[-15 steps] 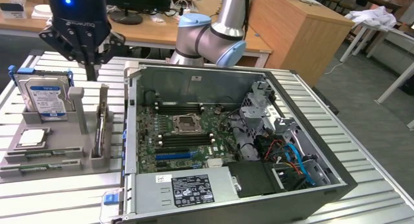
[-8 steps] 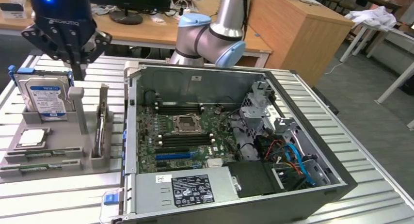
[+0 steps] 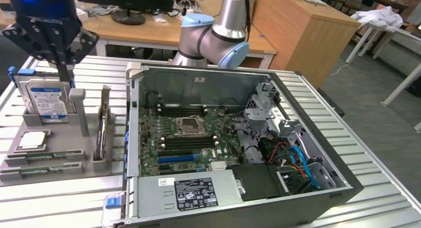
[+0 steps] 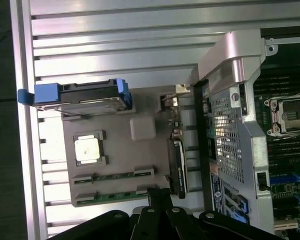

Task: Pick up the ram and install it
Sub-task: 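Reach for the ram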

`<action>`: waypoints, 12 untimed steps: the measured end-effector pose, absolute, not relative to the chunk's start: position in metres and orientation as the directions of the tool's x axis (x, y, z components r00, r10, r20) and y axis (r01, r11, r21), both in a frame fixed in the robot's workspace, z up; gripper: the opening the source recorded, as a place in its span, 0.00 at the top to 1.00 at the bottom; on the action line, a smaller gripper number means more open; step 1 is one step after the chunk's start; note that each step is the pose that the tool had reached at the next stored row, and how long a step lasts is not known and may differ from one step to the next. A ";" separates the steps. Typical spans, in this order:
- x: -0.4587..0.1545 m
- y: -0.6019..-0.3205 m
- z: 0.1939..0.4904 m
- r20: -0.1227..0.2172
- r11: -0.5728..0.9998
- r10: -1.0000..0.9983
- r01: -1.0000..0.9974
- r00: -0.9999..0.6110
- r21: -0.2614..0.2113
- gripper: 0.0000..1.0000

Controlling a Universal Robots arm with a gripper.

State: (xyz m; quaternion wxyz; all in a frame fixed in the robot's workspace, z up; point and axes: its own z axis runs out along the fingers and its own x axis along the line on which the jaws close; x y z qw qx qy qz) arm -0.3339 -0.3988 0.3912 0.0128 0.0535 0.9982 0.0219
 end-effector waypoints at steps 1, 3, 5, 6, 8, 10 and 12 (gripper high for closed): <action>-0.336 -0.399 0.391 -0.023 0.993 0.107 0.106 -0.994 0.045 0.89; -0.342 -0.399 0.391 -0.023 0.993 0.107 0.106 -0.994 0.045 0.89; -0.347 -0.399 0.391 -0.023 0.993 0.107 0.106 -0.994 0.045 0.89; -0.350 -0.399 0.391 -0.023 0.993 0.107 0.106 -0.994 0.045 0.89; -0.356 -0.399 0.391 -0.023 0.993 0.107 0.106 -0.994 0.045 0.89; -0.361 -0.399 0.391 -0.023 0.993 0.107 0.106 -0.994 0.045 0.89; -0.366 -0.399 0.391 -0.023 0.993 0.107 0.106 -0.994 0.045 0.89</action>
